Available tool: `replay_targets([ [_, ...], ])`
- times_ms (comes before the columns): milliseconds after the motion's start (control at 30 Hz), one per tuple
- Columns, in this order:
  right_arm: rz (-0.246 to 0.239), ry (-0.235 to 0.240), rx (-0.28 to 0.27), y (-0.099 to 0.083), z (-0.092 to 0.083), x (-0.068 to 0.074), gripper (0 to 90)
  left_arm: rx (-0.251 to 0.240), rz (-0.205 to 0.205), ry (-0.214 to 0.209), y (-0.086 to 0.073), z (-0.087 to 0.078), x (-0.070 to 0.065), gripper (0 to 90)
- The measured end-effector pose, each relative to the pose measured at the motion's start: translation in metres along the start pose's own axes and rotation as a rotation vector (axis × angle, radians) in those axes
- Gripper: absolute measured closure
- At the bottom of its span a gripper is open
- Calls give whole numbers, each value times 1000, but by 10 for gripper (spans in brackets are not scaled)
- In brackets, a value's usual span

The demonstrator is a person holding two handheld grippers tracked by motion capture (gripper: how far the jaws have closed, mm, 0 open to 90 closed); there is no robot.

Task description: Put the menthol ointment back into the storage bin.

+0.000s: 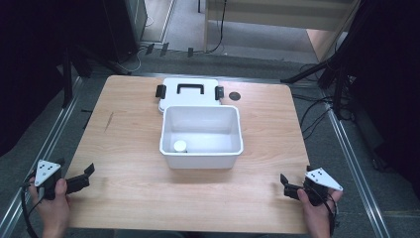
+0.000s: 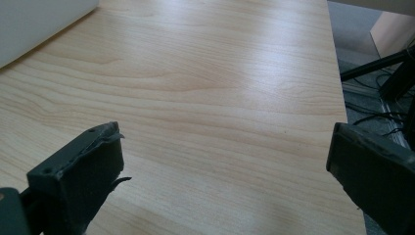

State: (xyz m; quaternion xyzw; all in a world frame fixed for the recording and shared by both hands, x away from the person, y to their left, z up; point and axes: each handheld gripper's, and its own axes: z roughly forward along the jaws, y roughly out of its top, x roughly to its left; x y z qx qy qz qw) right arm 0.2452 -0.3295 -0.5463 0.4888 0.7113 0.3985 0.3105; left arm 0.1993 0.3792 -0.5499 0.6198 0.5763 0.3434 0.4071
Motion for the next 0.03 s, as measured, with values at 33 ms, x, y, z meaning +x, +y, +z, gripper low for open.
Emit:
replay_targets([
  [33,1,2,1,0,0,0,4,-1,2,3,0,0,0,0],
])
